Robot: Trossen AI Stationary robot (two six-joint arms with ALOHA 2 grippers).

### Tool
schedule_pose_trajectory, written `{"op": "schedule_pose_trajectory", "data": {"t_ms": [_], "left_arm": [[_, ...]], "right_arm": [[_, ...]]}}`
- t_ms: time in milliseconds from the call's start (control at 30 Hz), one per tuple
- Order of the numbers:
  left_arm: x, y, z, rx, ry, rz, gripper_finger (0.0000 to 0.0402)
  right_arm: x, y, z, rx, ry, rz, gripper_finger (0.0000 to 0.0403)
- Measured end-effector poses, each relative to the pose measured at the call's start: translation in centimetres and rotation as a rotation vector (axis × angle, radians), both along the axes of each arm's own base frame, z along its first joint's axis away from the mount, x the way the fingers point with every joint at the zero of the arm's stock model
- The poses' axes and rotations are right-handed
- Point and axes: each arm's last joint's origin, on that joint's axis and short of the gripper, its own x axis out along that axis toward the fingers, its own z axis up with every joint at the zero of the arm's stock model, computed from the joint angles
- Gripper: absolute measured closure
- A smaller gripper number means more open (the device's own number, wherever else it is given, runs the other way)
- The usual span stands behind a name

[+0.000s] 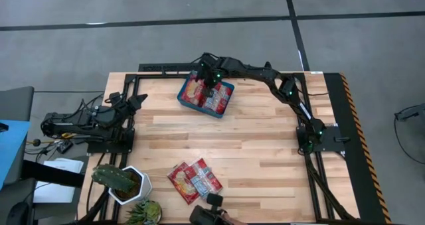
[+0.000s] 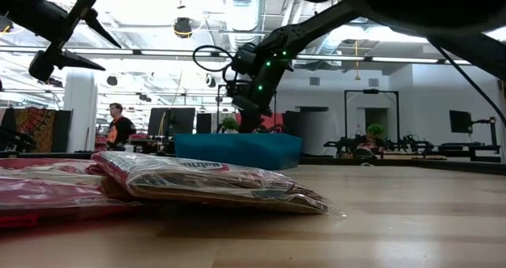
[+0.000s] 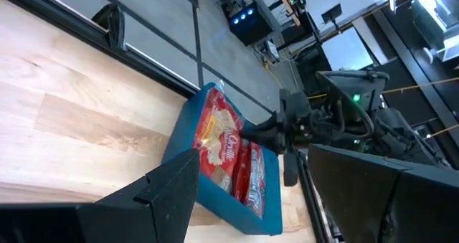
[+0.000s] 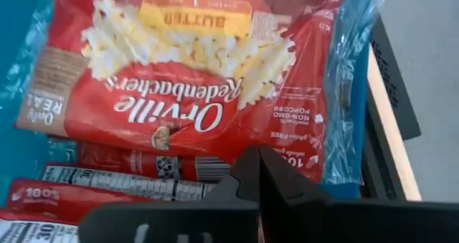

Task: Sort popcorn bags into baskets
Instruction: Put the red popcorn bag into the blue bin

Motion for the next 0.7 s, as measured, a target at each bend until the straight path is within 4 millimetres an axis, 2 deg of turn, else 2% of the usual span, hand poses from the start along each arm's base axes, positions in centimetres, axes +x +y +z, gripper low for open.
{"op": "schedule_pose_trajectory", "data": {"t_ms": [200, 300, 400, 500, 633, 700], "left_arm": [[0.0, 0.0, 0.0, -0.004, -0.008, 0.006, 0.0152], [0.0, 0.0, 0.0, -0.004, -0.007, 0.005, 0.0152], [0.0, 0.0, 0.0, -0.005, -0.007, 0.003, 0.0152], [0.0, 0.0, 0.0, -0.004, 0.002, -0.021, 0.0152], [0.2, -0.1, 0.0, 0.013, 0.039, -0.077, 0.0152], [0.2, -0.2, 0.0, 0.021, 0.054, -0.097, 0.0152]], "right_arm": [[-0.4, 0.2, -0.3, 0.031, 0.045, -0.004, 0.0375], [-0.6, 0.5, 0.4, 0.032, 0.046, -0.002, 0.0361], [-0.9, 1.3, 3.5, 0.027, 0.028, 0.010, 0.0350], [-1.9, 3.1, 7.3, 0.130, 0.015, 0.067, 0.0339], [-3.2, 7.2, 10.2, 0.386, 0.015, 0.214, 0.0316], [-3.7, 9.9, 11.3, 0.445, 0.058, 0.272, 0.0301]]}}
